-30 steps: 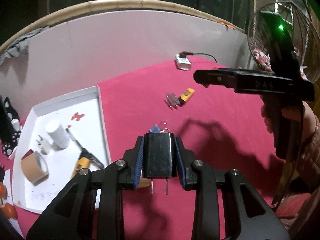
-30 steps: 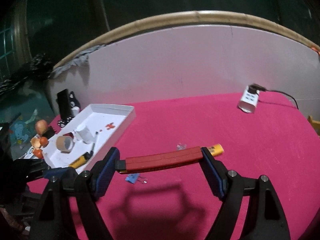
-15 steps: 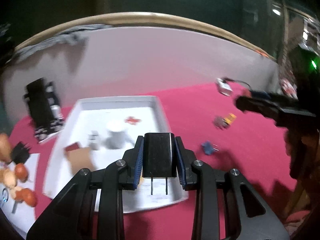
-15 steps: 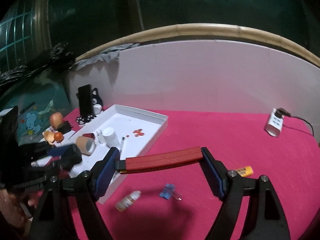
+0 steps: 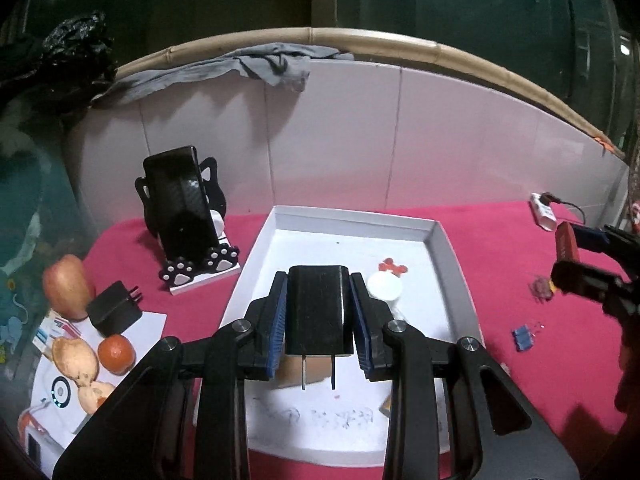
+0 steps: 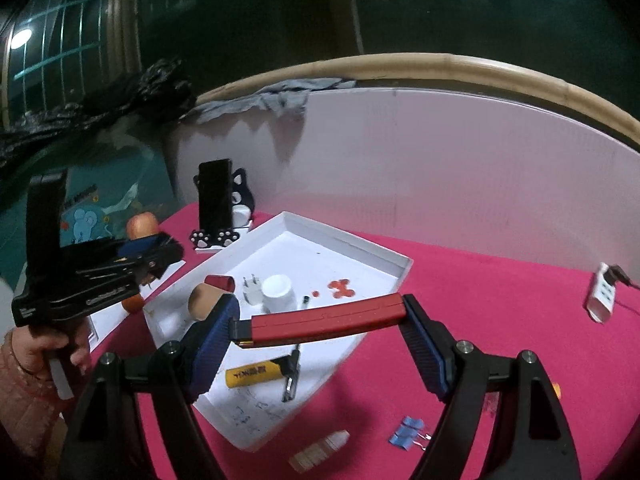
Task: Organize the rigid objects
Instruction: 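Carry the black plug and red lighter into the tray and open both tools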
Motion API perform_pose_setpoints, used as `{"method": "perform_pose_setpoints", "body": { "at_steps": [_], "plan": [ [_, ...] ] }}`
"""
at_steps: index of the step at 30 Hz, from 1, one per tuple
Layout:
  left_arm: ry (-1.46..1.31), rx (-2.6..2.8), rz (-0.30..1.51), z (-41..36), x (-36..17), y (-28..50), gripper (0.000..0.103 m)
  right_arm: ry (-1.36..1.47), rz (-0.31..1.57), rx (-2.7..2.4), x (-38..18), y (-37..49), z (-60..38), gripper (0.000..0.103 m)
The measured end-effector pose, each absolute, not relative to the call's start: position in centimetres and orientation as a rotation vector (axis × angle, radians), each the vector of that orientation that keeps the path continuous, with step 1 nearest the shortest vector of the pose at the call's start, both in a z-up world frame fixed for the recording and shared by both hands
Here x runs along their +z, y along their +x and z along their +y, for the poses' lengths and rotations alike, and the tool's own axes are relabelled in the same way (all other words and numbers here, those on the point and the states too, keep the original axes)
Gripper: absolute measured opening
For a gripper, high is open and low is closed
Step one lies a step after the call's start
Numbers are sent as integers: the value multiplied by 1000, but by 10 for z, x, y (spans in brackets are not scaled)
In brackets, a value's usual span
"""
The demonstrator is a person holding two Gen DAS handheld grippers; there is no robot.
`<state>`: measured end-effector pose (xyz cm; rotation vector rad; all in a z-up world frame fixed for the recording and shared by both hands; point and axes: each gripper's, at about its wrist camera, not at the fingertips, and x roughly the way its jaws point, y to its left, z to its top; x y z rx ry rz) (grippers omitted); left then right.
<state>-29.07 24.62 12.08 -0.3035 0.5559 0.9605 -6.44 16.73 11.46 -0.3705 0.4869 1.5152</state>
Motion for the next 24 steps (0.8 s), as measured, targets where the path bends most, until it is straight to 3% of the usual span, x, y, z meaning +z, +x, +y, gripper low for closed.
{"method": "perform_pose_setpoints", "body": {
  "at_steps": [24],
  "plan": [
    [-385,1055,620,325,97,-246,29,-503,586,1533,65,-98,247,81]
  ]
}}
